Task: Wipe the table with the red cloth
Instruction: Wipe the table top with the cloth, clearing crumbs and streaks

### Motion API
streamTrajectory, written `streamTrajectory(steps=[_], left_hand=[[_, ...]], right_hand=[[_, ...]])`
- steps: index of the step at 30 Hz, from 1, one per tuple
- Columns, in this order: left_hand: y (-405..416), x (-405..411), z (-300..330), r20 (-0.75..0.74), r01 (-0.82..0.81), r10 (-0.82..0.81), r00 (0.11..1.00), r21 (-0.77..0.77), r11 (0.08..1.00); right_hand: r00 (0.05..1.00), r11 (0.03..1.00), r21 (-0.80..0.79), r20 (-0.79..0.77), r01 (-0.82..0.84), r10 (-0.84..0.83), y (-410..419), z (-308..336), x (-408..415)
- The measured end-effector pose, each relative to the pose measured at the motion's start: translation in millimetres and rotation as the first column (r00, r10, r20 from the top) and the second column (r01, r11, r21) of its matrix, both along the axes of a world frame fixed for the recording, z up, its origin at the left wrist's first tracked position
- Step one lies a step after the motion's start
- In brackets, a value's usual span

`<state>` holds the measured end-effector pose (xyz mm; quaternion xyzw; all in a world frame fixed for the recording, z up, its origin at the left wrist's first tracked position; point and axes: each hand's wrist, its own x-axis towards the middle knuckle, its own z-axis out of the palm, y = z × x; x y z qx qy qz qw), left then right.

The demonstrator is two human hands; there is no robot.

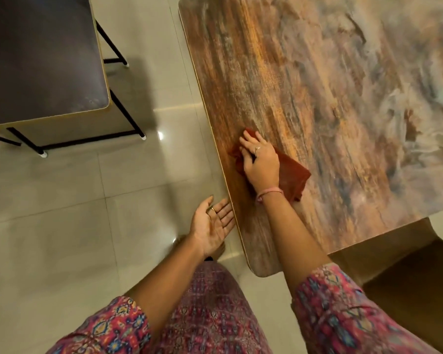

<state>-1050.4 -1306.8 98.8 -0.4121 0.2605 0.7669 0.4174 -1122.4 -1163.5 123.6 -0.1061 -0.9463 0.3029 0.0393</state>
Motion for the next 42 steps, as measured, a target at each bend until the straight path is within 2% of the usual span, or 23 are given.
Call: streamTrajectory(steps=[2, 6, 9, 12, 16, 17, 18, 21, 23, 25, 27, 29, 32, 35, 38, 40, 42], left_hand=[[-3, 3, -3, 0.002, -0.011, 0.011, 1.0, 0.003, 1.0], [-6, 3, -2, -0.032, 0.008, -0.008, 0.999, 0.01, 1.0], [-3, 4, 0, -0.036, -0.006, 0.006, 0.999, 0.011, 1.0], [1, 8, -1, -0.016, -0.059, 0.06, 0.998, 0.013, 0.998], [7, 9, -1, -0.026, -0.024, 0.023, 0.999, -0.024, 0.999], [9, 9, 0, -0.029, -0.012, 0.011, 1.0, -0.027, 1.0], [11, 9, 1, -0.034, 0.001, -0.002, 0.999, -0.028, 1.0], [13, 7, 3, -0.047, 0.024, -0.026, 0.999, -0.036, 0.999], [11, 5, 3, -0.058, 0.022, -0.023, 0.998, -0.025, 0.999], [11, 4, 4, -0.059, 0.012, -0.013, 0.998, -0.019, 1.0], [13, 6, 5, -0.064, 0.018, -0.02, 0.998, -0.028, 0.999], [16, 8, 7, -0.074, 0.041, -0.045, 0.996, -0.051, 0.998], [20, 8, 12, -0.101, 0.079, -0.088, 0.991, -0.089, 0.993], [22, 9, 12, -0.097, 0.09, -0.101, 0.99, -0.112, 0.99], [19, 5, 13, -0.089, 0.118, -0.128, 0.988, -0.109, 0.987], [18, 2, 13, -0.085, 0.135, -0.145, 0.986, -0.115, 0.984], [18, 2, 14, -0.084, 0.123, -0.133, 0.987, -0.124, 0.985]], right_hand=[[1.0, 1.0, 0.026, -0.016, -0.003, 0.003, -13, -4, 19], [0.972, 0.969, 0.079, -0.004, -0.235, 0.236, -23, -12, 153], [0.959, 0.956, 0.077, 0.003, -0.282, 0.283, 1, -11, 216], [0.976, 0.972, 0.096, -0.003, -0.215, 0.216, 16, -8, 195], [0.997, 0.995, 0.062, 0.006, 0.073, -0.073, 13, -4, 126], [0.995, 0.993, 0.053, 0.01, 0.103, -0.104, 7, -5, 120], [0.996, 0.995, 0.054, 0.014, 0.088, -0.089, -1, -5, 123], [0.984, 0.98, 0.088, 0.013, -0.177, 0.176, -18, -6, 175], [0.97, 0.965, 0.101, 0.024, -0.243, 0.242, -7, -7, 215], [0.984, 0.977, 0.123, 0.013, -0.177, 0.176, 15, -7, 218], [0.999, 0.991, 0.125, -0.003, -0.038, 0.038, 31, -6, 192], [0.995, 0.99, 0.105, -0.027, 0.099, -0.097, 40, -3, 143], [0.978, 0.975, 0.076, -0.034, 0.209, -0.207, 45, -3, 54], [0.994, 0.992, 0.071, -0.038, 0.106, -0.104, 25, -7, 44], [0.998, 0.997, 0.07, -0.033, -0.041, 0.043, 8, -9, 119], [0.999, 0.998, 0.054, -0.022, -0.032, 0.033, 8, -8, 162], [1.0, 0.999, 0.044, -0.03, 0.008, -0.007, 12, -8, 165]])
